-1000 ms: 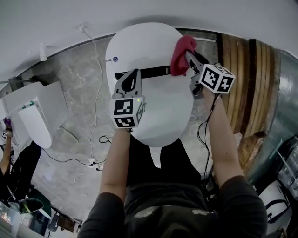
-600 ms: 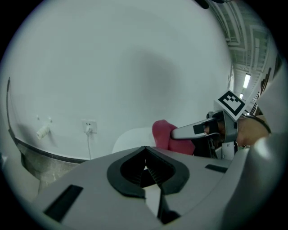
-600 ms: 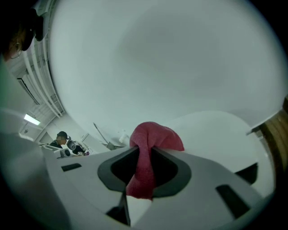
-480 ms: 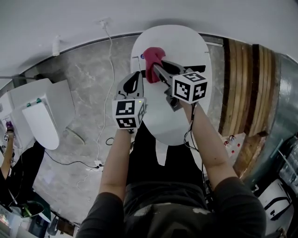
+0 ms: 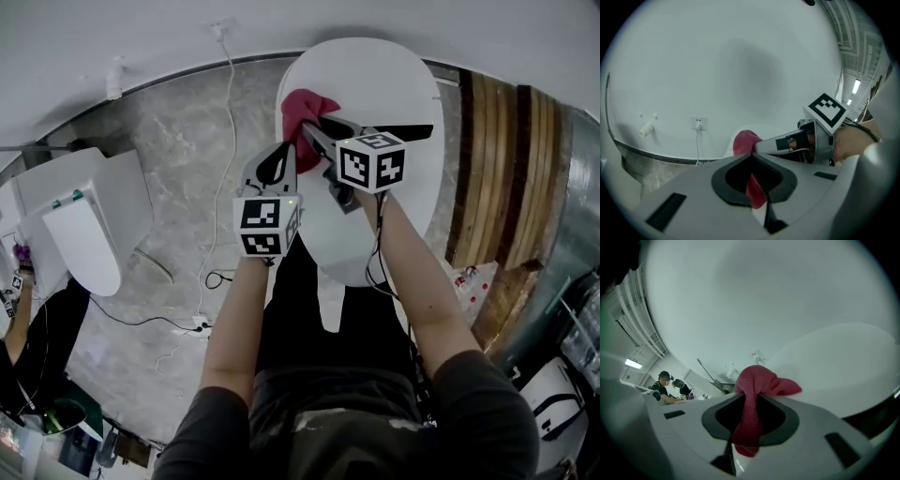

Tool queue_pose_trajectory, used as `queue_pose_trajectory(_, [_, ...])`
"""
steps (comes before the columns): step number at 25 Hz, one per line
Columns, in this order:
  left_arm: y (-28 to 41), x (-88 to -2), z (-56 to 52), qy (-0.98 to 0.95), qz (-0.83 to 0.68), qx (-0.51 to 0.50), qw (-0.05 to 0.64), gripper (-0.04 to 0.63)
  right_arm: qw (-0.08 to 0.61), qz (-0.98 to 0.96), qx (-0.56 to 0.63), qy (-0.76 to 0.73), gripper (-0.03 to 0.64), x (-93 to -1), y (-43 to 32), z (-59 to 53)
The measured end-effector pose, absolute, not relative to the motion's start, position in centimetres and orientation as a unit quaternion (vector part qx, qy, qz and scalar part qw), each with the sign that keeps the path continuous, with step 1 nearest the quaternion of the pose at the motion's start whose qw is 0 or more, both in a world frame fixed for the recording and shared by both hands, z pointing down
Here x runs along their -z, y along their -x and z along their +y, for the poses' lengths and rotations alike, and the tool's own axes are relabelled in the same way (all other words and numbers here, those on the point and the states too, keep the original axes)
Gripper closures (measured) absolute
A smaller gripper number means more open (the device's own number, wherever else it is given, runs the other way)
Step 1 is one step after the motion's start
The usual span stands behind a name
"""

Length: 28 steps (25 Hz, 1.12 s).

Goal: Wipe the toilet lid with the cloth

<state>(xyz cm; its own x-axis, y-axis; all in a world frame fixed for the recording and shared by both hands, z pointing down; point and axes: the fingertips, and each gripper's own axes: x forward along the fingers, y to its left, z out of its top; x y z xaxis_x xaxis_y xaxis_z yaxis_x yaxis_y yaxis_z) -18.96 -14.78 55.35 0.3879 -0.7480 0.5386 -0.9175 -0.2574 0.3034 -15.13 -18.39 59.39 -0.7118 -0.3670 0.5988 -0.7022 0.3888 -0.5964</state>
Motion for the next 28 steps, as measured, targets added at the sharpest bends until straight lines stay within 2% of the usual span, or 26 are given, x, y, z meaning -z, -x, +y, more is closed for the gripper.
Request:
queue_pose_trajectory(6, [15.3, -55.1, -14.5, -0.781, -0.530, -0.147, 0.296, 0.586, 0.184, -0.797, -0.459, -0.347, 0.540, -60.2, 9.1, -18.2])
queue_pose_trajectory(19, [2.1, -55.7, -15.3, -0.793, -0.512, -0.157, 0.291, 0.588, 0.145, -0.754, -0.481, -0.423, 0.540, -61.2, -10.4, -20.3])
queue_pose_trajectory(28, [-2.5, -55.8, -13.7, -0.789, -0.516, -0.162, 0.293, 0.588, 0.152, -0.739, -0.475, -0.454, 0.540, -61.7, -17.6, -20.6])
